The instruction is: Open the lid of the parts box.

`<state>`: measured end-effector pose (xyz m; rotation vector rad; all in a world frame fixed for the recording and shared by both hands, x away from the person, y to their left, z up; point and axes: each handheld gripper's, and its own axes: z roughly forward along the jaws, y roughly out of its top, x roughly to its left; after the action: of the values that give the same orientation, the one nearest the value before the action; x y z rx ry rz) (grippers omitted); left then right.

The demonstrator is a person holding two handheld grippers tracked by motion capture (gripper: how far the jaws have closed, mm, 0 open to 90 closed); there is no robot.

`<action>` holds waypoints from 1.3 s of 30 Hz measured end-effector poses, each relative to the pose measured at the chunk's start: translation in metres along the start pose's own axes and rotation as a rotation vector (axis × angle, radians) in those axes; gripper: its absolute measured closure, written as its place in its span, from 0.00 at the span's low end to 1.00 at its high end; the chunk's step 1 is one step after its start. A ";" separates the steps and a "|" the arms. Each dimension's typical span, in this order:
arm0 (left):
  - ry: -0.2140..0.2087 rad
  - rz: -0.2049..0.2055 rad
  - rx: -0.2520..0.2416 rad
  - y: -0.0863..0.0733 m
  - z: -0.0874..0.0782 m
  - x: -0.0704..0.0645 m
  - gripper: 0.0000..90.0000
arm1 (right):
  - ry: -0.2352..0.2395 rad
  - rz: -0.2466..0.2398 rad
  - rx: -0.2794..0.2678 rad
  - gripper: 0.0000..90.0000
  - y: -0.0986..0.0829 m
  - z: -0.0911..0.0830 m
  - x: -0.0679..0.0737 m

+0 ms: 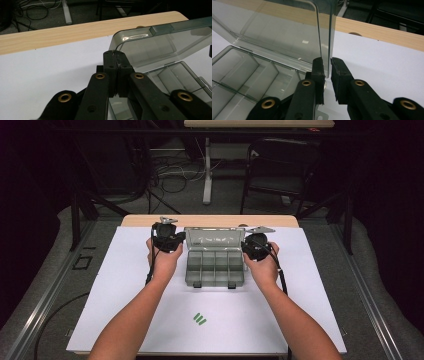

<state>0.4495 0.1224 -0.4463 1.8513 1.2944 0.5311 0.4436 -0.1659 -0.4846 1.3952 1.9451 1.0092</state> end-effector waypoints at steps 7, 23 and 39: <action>0.004 0.001 0.003 0.002 0.001 0.000 0.99 | -0.014 0.009 0.012 0.89 -0.004 0.009 -0.001; -0.004 -0.003 0.001 0.002 0.002 0.002 0.99 | -0.015 0.057 0.030 0.90 -0.011 0.028 -0.001; -0.011 -0.003 -0.011 0.003 0.005 0.004 0.99 | -0.038 0.080 0.021 0.96 -0.013 0.034 -0.002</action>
<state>0.4560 0.1236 -0.4472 1.8405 1.2844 0.5244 0.4632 -0.1612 -0.5147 1.5036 1.8903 0.9937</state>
